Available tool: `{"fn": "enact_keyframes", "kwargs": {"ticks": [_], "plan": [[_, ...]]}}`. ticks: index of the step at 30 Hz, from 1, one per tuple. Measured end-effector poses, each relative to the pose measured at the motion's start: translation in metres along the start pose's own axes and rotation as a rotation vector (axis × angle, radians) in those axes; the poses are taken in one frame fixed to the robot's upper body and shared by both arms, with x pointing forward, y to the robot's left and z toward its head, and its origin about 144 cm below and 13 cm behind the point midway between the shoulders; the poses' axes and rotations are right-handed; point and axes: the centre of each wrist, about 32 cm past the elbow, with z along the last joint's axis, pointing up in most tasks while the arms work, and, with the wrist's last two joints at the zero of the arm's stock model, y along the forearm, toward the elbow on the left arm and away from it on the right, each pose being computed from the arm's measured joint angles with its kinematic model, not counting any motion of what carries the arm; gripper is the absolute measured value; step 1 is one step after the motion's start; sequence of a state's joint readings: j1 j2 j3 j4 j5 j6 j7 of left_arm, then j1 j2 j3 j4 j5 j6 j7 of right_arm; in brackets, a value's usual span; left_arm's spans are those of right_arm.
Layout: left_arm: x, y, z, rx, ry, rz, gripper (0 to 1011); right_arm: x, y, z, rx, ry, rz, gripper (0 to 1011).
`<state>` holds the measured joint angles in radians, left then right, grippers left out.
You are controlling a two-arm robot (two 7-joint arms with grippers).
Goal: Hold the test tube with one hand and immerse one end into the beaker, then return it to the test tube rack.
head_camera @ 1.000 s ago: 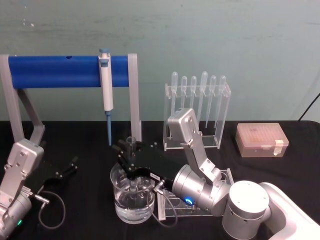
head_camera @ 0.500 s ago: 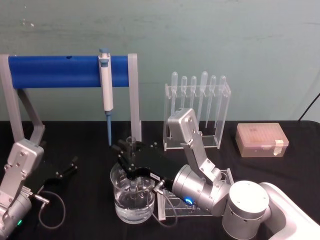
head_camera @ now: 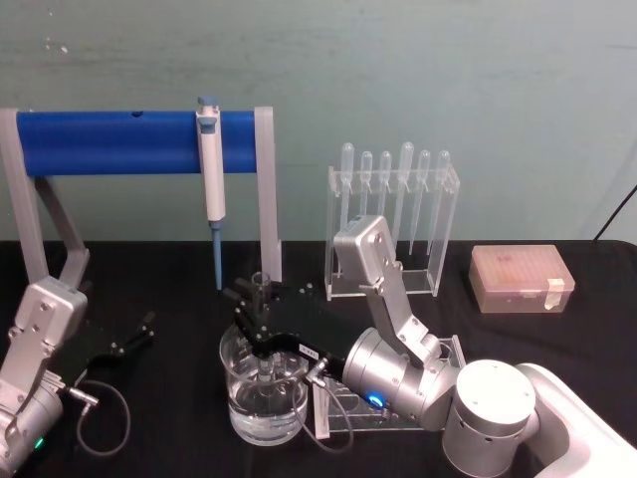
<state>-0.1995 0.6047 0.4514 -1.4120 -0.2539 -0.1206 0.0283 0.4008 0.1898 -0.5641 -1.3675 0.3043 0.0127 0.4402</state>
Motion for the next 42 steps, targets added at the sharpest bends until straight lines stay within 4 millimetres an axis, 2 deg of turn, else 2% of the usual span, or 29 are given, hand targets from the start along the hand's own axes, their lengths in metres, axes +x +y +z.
{"fn": "enact_keyframes", "kwargs": {"ticks": [42], "plan": [[0.0000,0.0000,0.0000,0.000,0.000,0.000,1000,0.0000,0.0000,0.0000,0.000,0.000,0.000,151]]}}
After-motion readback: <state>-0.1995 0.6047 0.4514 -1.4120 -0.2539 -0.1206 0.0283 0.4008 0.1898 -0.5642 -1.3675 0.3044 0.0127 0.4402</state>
